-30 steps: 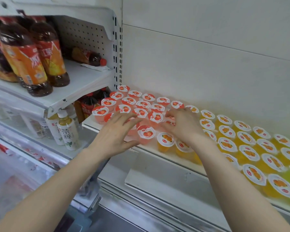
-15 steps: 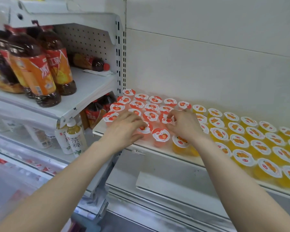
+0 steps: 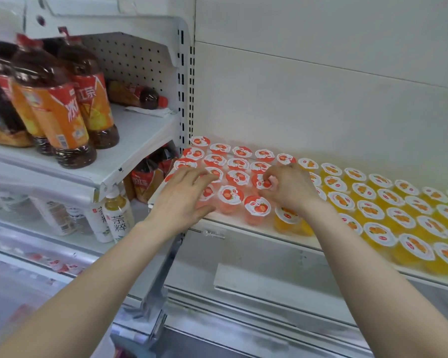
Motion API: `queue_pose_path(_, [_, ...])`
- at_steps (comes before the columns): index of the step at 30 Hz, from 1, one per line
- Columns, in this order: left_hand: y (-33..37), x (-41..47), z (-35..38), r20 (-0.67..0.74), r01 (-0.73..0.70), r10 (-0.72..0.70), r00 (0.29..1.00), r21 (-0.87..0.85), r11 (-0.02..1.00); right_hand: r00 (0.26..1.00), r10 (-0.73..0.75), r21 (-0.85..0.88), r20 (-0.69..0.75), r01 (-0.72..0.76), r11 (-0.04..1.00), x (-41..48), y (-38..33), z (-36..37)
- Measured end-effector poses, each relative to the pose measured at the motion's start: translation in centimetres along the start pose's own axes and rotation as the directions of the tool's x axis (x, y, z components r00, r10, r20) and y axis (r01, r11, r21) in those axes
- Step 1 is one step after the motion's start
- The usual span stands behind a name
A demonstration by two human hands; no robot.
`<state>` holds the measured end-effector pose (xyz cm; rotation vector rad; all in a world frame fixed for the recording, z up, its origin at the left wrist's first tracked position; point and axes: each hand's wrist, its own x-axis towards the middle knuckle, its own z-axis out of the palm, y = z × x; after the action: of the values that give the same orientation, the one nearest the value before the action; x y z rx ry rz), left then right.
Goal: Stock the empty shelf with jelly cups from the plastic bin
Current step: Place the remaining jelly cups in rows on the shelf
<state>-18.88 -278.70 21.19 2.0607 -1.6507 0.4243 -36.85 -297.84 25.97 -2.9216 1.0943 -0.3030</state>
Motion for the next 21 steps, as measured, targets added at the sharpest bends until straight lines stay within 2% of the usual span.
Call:
queue_pose_path(5, [-1.5,-0.9,-0.2,0.004,0.093,-0.093,0.996,0.017,0.996,0.978,-0.114,0.137,-0.176,0.139,0.981,-1.4,-2.7,0.0])
queue_pose_path(8, [-1.6,-1.1,0.0,-0.018,0.076,-0.075,0.997,0.018,0.997,0.970,-0.205,0.079,-0.130,0.216,0.973,-2.7,-5.0,0.8])
queue_pose_path(11, [-1.7,-1.1,0.2,-0.041,0.075,-0.074,0.996,0.020,0.997,0.972,-0.205,0.023,-0.112,0.209,0.978,-3.0,-5.9,1.7])
queue_pose_path(17, [-2.2,-1.4,-0.1,-0.010,0.061,-0.061,0.998,0.011,0.998,0.971,-0.188,0.090,-0.146,0.203,0.975,-3.6,-5.5,2.2])
queue_pose_path(21, [-2.6,-2.1,-0.6,0.015,0.064,-0.064,0.998,-0.001,0.998,0.972,-0.197,0.069,-0.128,0.207,0.976,-3.7,-5.4,1.9])
